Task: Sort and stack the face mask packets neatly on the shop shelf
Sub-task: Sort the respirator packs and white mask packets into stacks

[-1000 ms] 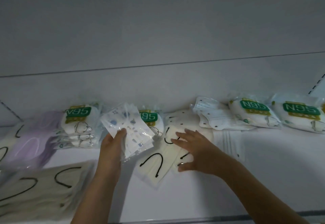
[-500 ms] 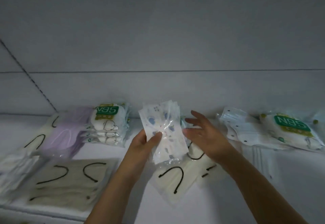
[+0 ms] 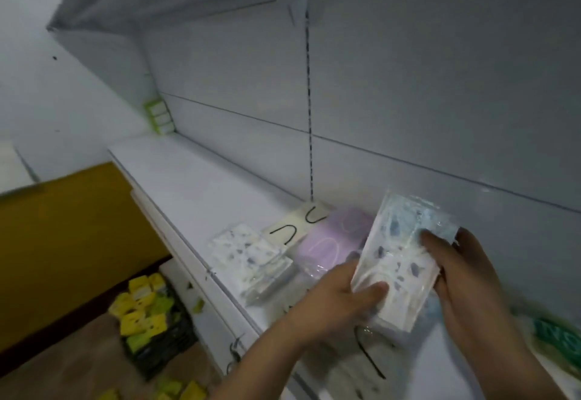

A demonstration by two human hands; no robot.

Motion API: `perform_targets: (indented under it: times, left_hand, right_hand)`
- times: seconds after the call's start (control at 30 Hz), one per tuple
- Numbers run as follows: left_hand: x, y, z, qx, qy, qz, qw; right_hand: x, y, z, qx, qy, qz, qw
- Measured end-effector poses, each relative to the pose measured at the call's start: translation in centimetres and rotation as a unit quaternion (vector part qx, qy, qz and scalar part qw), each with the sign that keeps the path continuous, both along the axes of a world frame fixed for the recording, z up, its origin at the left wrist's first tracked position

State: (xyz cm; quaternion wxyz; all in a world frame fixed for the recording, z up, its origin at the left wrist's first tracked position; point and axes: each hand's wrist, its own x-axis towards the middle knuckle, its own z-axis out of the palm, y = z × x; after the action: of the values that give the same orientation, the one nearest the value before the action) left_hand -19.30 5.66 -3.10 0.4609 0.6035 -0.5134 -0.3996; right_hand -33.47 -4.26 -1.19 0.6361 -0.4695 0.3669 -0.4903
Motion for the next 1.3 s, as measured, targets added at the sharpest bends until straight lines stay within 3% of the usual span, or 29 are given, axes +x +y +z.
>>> perform_targets:
  times: [0.1,0.27,0.33,0.43,0.5,0.57,0.7,0.97,1.03,1.1,1.2,1.3]
  left_hand:
    - [8.4,1.8,0.8,0.019,-0.050,0.018,0.998]
    - [20.7,3.5,-0.5,-0.009,0.093,0.255,0.962]
    - [24.1,3.0,-1.7,-0.003,0.081,0.276,0.958]
    - [28.0,1.6,-3.5,0.015,-0.035,0.264,0.964]
    - [30.1,0.9,-4.5,0.066,-0.157,0.239,0.956]
    - [31.1,0.7,-5.3,0.131,-0.218,0.198,0.946]
    - [30.4,0.7,-6.1,0.206,-0.201,0.126,0.949]
    - [28.7,0.2,-5.8,0.205,-0.221,0.112,0.947]
    - [28.6,0.1,-5.1,0.167,-0.268,0.141,0.938]
    - [27.6,-0.4,-3.9,0.073,-0.321,0.178,0.927]
    - [23.9,-1.4,-1.9,-0.079,-0.288,0.172,0.939]
    - [17.6,-2.6,-1.3,-0.175,-0.239,0.083,0.951]
  right_hand:
    - [4.6,-0.1,0.0,-0.002,0.078,0.035,0.996]
    - [12.6,2.9,-1.6,0.034,0.203,0.161,0.965]
    - [15.5,4.3,-2.9,-0.001,0.297,0.187,0.937]
    - [18.4,5.9,-4.6,-0.063,0.422,0.156,0.891]
    - [19.7,6.6,-5.1,-0.099,0.510,0.112,0.847]
    - [20.3,7.3,-5.1,-0.100,0.560,0.078,0.819]
    - [21.7,8.4,-5.7,-0.057,0.600,0.113,0.790]
    - [23.2,9.3,-3.6,-0.061,0.566,0.116,0.814]
    - [22.4,8.9,-2.4,-0.082,0.580,0.063,0.808]
    - [21.0,8.0,-1.1,-0.128,0.598,0.004,0.791]
    - [18.5,5.4,0.4,-0.193,0.574,-0.071,0.792]
    - [14.6,2.6,1.9,-0.261,0.541,-0.171,0.781]
